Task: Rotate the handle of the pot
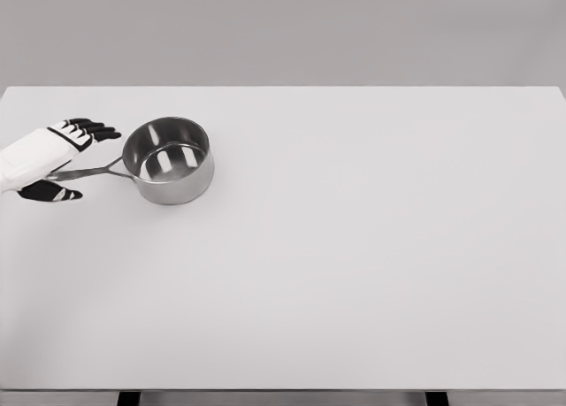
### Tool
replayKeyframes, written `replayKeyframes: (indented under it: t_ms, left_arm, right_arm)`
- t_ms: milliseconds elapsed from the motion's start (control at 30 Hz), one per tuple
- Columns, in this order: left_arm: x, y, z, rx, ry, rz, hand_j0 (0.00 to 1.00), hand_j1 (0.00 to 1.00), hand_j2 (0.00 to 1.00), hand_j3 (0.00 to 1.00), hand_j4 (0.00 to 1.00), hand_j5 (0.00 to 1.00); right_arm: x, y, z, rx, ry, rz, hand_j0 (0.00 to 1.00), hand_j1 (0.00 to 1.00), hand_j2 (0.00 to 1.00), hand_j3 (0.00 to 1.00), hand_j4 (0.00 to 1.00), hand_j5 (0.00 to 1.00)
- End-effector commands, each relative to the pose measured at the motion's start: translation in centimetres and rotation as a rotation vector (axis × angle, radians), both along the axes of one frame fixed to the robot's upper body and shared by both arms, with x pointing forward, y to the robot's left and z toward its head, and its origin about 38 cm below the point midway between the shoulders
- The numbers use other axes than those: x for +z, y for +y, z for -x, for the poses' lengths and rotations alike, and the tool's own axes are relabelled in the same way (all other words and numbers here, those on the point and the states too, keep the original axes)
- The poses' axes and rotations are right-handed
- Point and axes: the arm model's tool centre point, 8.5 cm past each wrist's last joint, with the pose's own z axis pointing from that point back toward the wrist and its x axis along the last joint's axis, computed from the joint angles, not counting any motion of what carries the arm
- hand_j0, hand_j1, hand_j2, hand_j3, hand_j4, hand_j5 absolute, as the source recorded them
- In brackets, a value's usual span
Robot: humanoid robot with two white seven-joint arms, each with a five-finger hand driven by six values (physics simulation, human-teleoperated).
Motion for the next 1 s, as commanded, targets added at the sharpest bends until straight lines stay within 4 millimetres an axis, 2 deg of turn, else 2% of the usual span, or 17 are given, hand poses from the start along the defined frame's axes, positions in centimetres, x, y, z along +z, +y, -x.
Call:
replayKeyframes:
  t_ms: [0, 100, 200, 333, 400, 633, 967]
  left_arm:
    - [-0.4, 0.6, -0.1, 0.024, 0.009, 0.009, 1.00, 1.00, 1.00, 1.00, 1.00, 1.00]
    - [-0.5, 0.7, -0.2, 0.030, 0.011, 0.008, 1.00, 1.00, 1.00, 1.00, 1.00, 1.00]
    - [-0.9, -0.1, -0.5, 0.019, 0.008, 0.020, 1.00, 1.00, 1.00, 1.00, 1.00, 1.00]
    - [-0.6, -0.2, -0.8, 0.017, -0.001, 0.021, 1.00, 1.00, 1.00, 1.00, 1.00, 1.00]
    - [-0.7, 0.5, -0.9, 0.040, 0.004, 0.015, 1.00, 1.00, 1.00, 1.00, 1.00, 1.00]
    - [-0.7, 1.4, -1.4, 0.064, 0.000, -0.015, 1.00, 1.00, 1.00, 1.00, 1.00, 1.00]
    - [-0.1, 1.8, -2.2, 0.080, -0.018, -0.034, 1.00, 1.00, 1.00, 1.00, 1.00, 1.00]
  right_arm:
    - [0.0, 0.0, 0.0, 0.000, 0.000, 0.000, 1.00, 1.00, 1.00, 1.00, 1.00, 1.00]
    - [0.0, 0.0, 0.0, -0.002, 0.000, 0.000, 1.00, 1.00, 1.00, 1.00, 1.00, 1.00]
    - [0.0, 0.0, 0.0, -0.002, 0.000, 0.000, 1.00, 1.00, 1.00, 1.00, 1.00, 1.00]
    - [0.0, 0.0, 0.0, -0.003, 0.000, 0.000, 1.00, 1.00, 1.00, 1.00, 1.00, 1.00]
    - [0.0, 0.0, 0.0, -0.002, 0.000, 0.000, 1.00, 1.00, 1.00, 1.00, 1.00, 1.00]
    - [0.0, 0.0, 0.0, -0.003, 0.000, 0.000, 1.00, 1.00, 1.00, 1.00, 1.00, 1.00]
    - [0.0, 0.0, 0.0, -0.003, 0.000, 0.000, 1.00, 1.00, 1.00, 1.00, 1.00, 1.00]
